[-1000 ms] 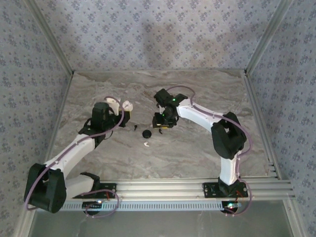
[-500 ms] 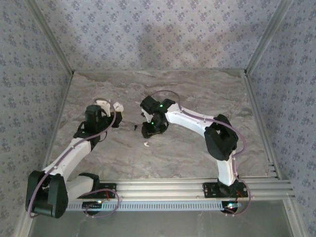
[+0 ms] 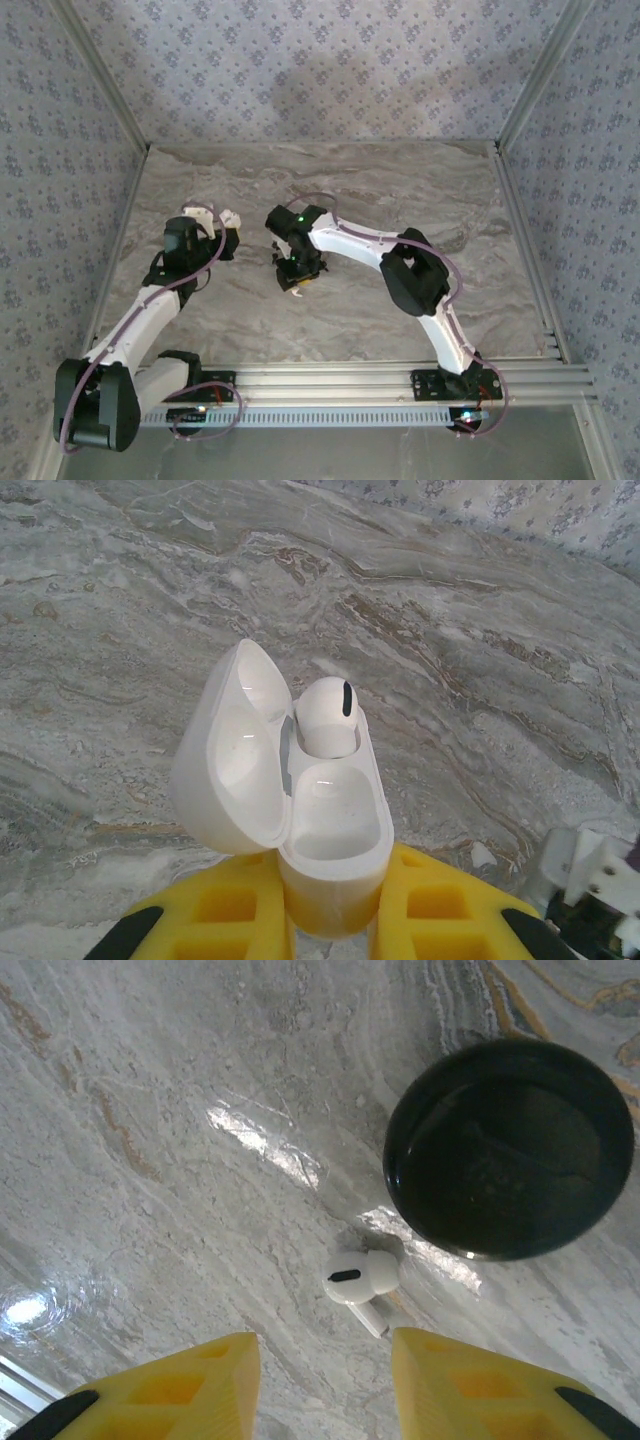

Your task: Insert the wireless bluetooth earbuds into the charging case

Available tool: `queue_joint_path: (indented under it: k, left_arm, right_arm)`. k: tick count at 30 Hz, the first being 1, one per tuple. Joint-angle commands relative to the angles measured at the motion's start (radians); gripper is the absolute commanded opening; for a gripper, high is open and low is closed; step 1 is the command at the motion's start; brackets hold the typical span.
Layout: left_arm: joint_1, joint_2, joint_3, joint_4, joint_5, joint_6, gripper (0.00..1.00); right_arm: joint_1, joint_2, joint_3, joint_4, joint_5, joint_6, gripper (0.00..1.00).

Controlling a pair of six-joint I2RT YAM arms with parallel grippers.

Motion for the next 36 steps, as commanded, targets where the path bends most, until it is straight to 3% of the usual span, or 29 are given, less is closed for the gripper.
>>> queue_joint_path:
  k: [1, 18, 32, 36]
  left_arm:
    - [0.010, -0.019, 0.003, 0.006, 0.014, -0.014, 0.07]
    - [0.010, -0.017, -0.006, 0.030, 0.019, -0.020, 0.07]
    - [0.010, -0.016, -0.017, 0.053, 0.037, -0.027, 0.07]
    - [0.010, -0.016, -0.016, 0.055, 0.039, -0.027, 0.07]
  right_arm:
    - [0.006, 0.035, 0.045, -0.061, 0.016, -0.014, 0.41]
    - [0.016, 0.096, 0.085, -0.066, 0.071, -0.010, 0.42]
    - [0.028, 0.130, 0.082, -0.041, 0.083, 0.004, 0.38]
    - [0.031, 0.132, 0.073, -0.029, 0.088, 0.012, 0.32]
